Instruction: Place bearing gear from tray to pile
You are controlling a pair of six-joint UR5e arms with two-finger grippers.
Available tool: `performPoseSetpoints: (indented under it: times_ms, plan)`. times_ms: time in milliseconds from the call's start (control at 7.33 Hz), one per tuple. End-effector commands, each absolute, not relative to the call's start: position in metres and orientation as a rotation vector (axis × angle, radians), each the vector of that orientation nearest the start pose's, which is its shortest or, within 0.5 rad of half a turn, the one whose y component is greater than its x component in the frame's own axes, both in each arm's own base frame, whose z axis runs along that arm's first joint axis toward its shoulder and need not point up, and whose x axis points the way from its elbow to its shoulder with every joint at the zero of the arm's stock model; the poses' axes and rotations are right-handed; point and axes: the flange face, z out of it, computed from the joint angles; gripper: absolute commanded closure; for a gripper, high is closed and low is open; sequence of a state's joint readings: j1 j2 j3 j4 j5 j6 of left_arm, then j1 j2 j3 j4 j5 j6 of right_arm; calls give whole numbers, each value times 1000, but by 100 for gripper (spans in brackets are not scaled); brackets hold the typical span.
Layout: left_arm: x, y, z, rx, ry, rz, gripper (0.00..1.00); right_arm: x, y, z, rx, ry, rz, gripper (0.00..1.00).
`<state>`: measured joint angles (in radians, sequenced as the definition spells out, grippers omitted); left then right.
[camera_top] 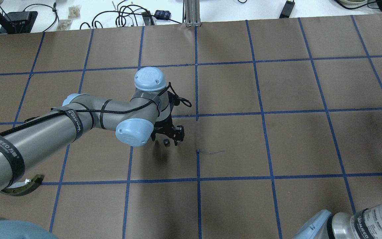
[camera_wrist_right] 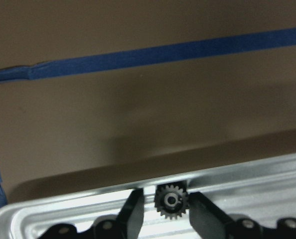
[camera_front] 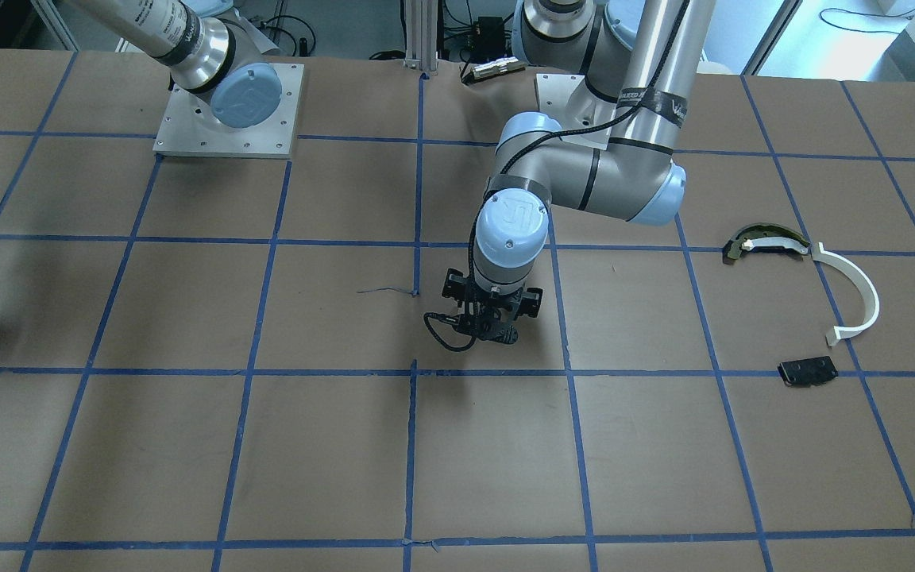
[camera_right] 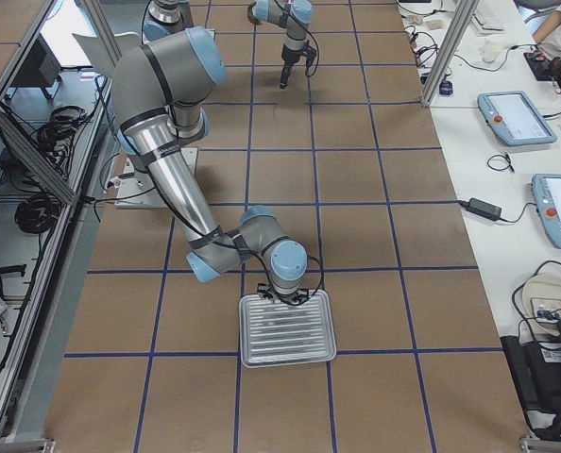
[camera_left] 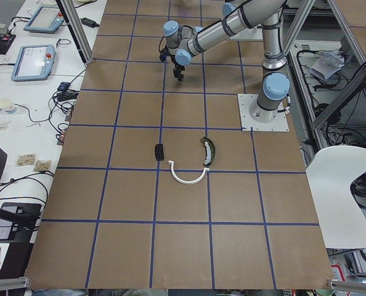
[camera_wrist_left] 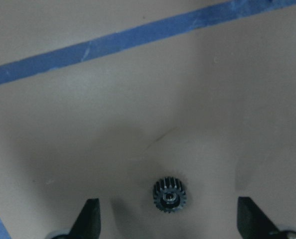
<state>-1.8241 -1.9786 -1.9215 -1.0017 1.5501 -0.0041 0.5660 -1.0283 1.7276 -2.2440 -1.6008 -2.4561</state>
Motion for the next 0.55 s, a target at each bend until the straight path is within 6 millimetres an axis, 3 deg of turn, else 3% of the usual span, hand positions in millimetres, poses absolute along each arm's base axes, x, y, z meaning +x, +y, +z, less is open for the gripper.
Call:
performPoseSetpoints:
  times_ms: [0, 136, 409]
  plan:
    - [-265, -481, 163, 398, 3094, 308, 63, -453, -442, 178, -2060, 2347, 46, 80]
    - [-265, -482, 163, 396, 3098, 309, 100, -454, -443, 184, -2044, 2376, 45, 82]
    - [-262, -487, 169, 392, 3104, 284, 100, -448, -447, 250, -2061, 2503, 64, 82]
